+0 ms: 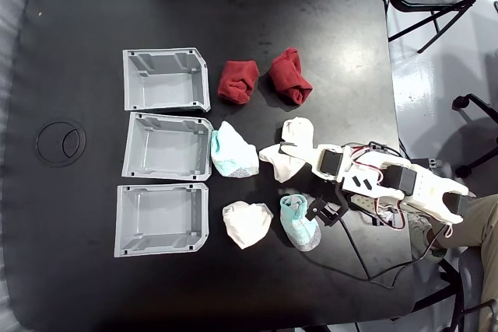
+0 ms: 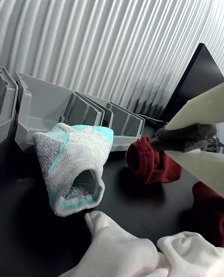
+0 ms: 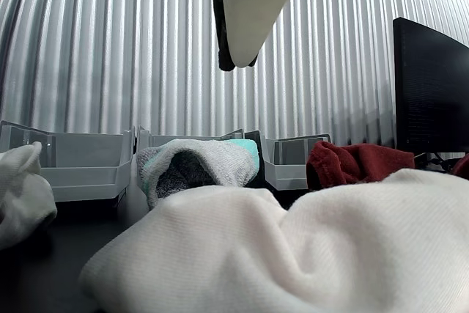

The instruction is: Put the sock in the container

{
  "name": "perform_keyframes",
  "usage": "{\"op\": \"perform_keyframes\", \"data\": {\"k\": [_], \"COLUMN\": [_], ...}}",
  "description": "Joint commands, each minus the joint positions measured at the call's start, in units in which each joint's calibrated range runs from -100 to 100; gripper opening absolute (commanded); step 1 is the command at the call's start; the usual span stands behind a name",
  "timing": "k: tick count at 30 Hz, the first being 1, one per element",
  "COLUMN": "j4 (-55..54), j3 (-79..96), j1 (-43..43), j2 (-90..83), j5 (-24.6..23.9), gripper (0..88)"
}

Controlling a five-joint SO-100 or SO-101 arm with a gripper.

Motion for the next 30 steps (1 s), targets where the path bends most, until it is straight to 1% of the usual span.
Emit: {"op": "perform_keyframes", "data": {"k": [1, 30], "j4": [-1.1, -1.1], "j3": [0.3, -0.5], "j1": [-0.5, -0.6], "j2": [0.2, -0.2], "j5": [-0.1, -0.2], "gripper": [1.4, 1.3]}}
